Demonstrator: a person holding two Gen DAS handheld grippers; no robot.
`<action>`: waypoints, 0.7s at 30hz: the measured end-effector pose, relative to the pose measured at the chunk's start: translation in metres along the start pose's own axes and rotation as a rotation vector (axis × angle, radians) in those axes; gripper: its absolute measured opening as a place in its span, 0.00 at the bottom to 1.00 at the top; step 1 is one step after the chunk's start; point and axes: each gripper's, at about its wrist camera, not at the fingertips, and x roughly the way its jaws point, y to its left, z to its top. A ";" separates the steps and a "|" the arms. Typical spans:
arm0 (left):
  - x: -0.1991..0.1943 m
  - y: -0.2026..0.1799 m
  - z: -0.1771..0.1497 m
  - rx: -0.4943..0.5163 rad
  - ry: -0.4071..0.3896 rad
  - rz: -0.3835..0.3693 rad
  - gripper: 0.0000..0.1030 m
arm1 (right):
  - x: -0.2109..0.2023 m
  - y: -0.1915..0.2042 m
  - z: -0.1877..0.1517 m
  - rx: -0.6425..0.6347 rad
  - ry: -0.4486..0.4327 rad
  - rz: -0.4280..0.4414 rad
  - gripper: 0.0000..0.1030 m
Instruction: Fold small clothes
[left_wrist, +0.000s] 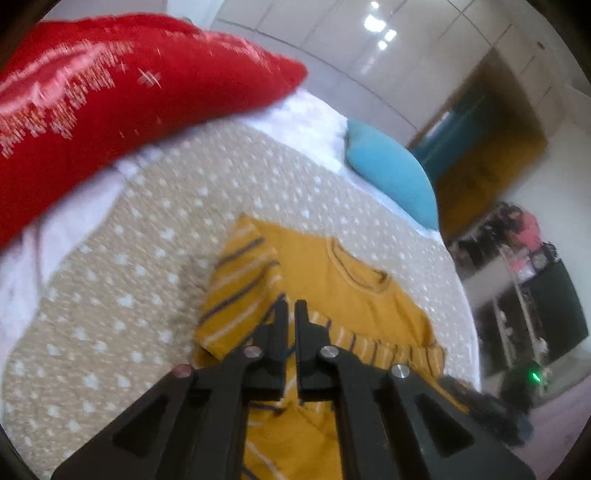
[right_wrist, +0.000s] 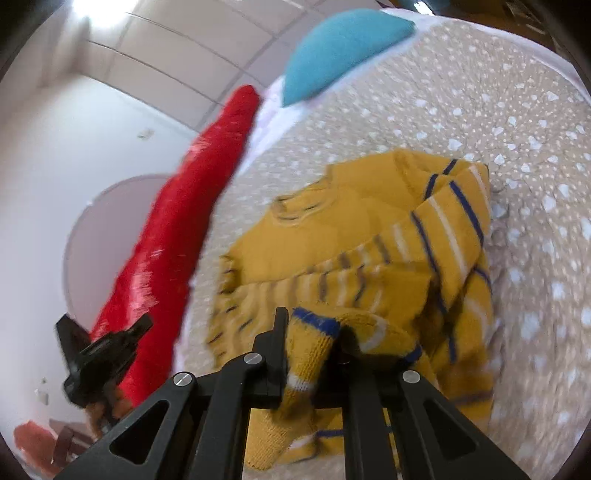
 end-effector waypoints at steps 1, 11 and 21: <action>0.002 0.002 -0.007 0.021 0.012 -0.005 0.17 | 0.008 -0.006 0.005 0.009 0.011 -0.028 0.10; 0.047 -0.001 -0.090 0.235 0.235 -0.088 0.72 | 0.035 -0.025 0.006 -0.033 0.069 -0.064 0.10; 0.018 -0.017 -0.105 0.234 0.203 -0.143 0.07 | 0.020 -0.010 -0.003 -0.092 0.049 -0.044 0.09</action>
